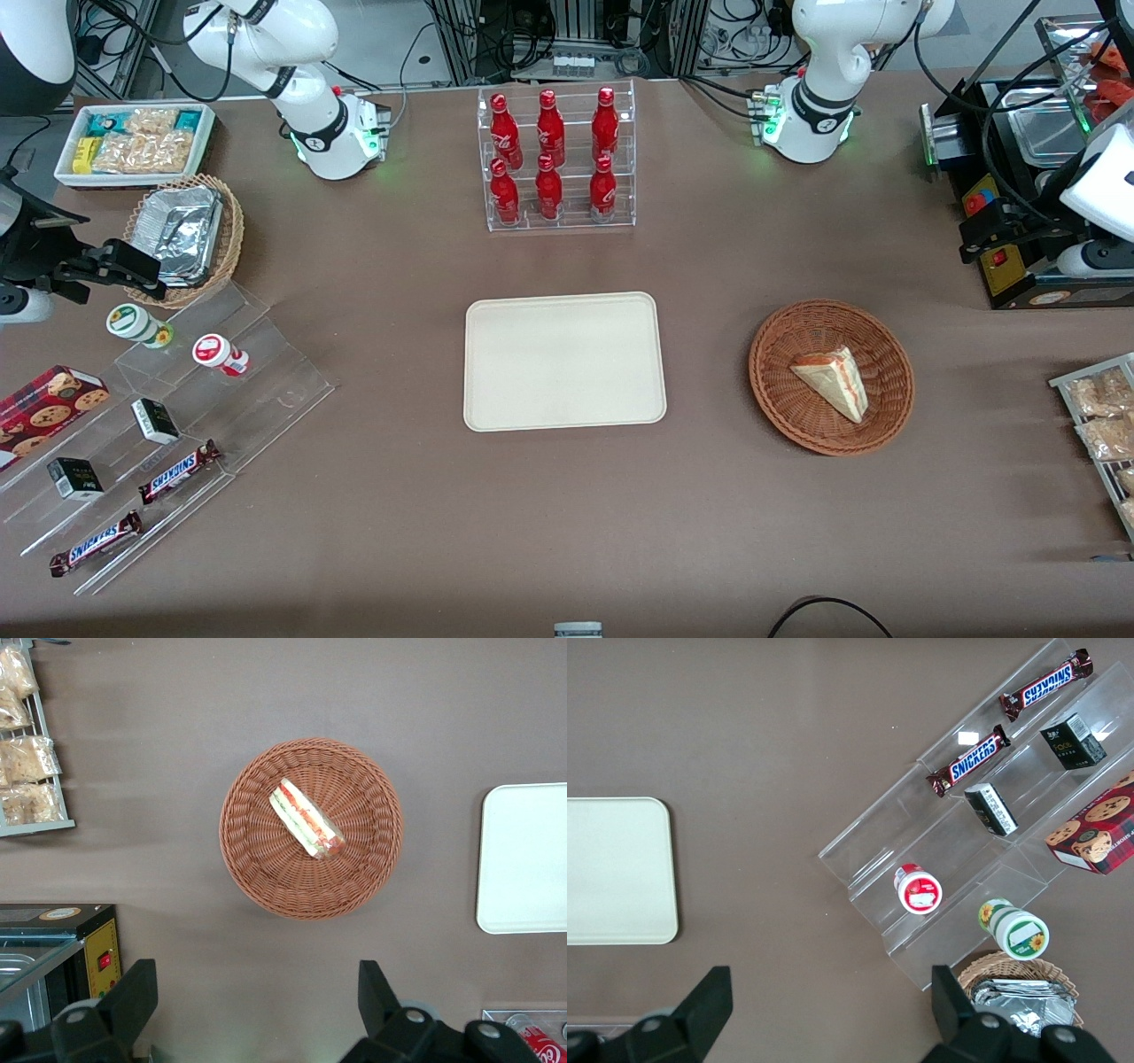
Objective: Place sandwich from basket to tray
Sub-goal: 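Move the left gripper down over the wrapped sandwich in the wicker basket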
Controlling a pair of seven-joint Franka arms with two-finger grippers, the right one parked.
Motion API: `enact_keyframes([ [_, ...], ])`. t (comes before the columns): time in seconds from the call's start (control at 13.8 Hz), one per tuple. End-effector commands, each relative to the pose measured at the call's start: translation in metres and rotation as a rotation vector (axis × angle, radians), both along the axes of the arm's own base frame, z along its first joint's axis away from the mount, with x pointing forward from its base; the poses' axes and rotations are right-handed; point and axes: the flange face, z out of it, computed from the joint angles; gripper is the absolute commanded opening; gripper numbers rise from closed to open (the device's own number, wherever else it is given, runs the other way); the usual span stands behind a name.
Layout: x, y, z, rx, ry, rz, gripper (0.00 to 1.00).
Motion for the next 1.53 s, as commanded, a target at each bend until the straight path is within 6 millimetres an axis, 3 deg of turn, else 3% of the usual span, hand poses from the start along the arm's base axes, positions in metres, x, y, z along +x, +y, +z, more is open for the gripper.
enact_keyframes([
  [0.0, -0.005, -0.001, 0.005, -0.013, 0.013, 0.016, 1.0],
  [0.22, 0.001, -0.001, -0.005, 0.001, 0.018, 0.019, 1.0],
  [0.51, 0.017, -0.013, -0.063, 0.003, 0.011, 0.093, 1.0],
  [0.65, 0.018, -0.033, -0.1, 0.003, -0.003, 0.148, 1.0],
  [1.02, 0.015, -0.043, -0.188, -0.01, -0.048, 0.325, 1.0],
  [1.45, 0.007, -0.045, -0.258, -0.046, -0.115, 0.657, 1.0],
])
